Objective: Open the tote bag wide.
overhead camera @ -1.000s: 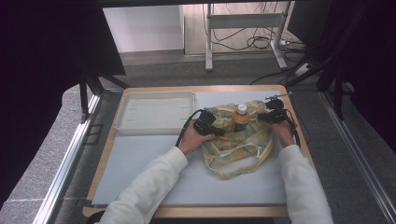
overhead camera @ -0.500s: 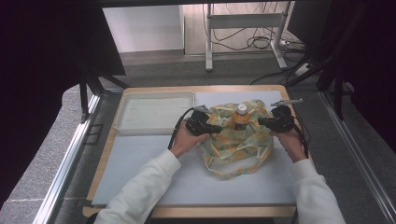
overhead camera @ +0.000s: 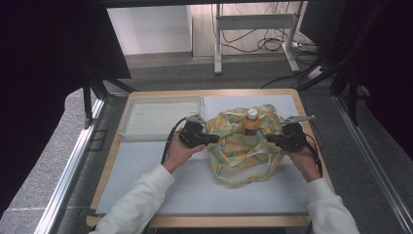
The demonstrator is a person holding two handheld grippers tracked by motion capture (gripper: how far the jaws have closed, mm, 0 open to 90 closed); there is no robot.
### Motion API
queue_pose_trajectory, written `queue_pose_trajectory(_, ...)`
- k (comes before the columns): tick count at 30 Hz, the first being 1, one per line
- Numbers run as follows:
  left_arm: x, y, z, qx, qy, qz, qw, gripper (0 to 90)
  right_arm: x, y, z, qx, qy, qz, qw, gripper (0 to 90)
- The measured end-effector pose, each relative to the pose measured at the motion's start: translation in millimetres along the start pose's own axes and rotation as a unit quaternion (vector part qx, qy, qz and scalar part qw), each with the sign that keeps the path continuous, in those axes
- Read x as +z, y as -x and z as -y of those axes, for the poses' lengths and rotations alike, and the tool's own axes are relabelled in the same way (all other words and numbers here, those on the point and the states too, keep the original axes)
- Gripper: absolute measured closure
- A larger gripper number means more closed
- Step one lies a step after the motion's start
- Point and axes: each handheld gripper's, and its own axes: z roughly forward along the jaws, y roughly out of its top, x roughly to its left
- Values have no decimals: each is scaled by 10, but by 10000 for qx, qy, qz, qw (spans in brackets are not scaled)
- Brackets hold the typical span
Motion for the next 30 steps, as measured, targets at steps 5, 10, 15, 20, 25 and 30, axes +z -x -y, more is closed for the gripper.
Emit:
queue_pose_trajectory(5,-65,0,92,-41,11,-115,9999,778,-48,-51,1,-45,70,-49,10000,860)
queue_pose_trajectory(10,-160,20,129,-69,62,-207,9997,613,-96,-107,2,-123,82,-30,9999,693)
queue_pose_trajectory(15,-270,71,170,-19,101,-440,9990,448,-164,-122,-3,-72,151,89,9998,497)
queue_pose_trajectory(20,-326,94,229,34,-60,-680,9977,405,-204,-128,-24,-82,155,129,9998,387)
queue_pose_trajectory(25,-351,98,270,39,-91,-683,9976,376,-262,-160,-69,-161,262,9,9995,352)
queue_pose_trajectory(30,-337,87,287,30,-129,-714,9974,366,-311,-188,-116,-185,326,-32,9993,336)
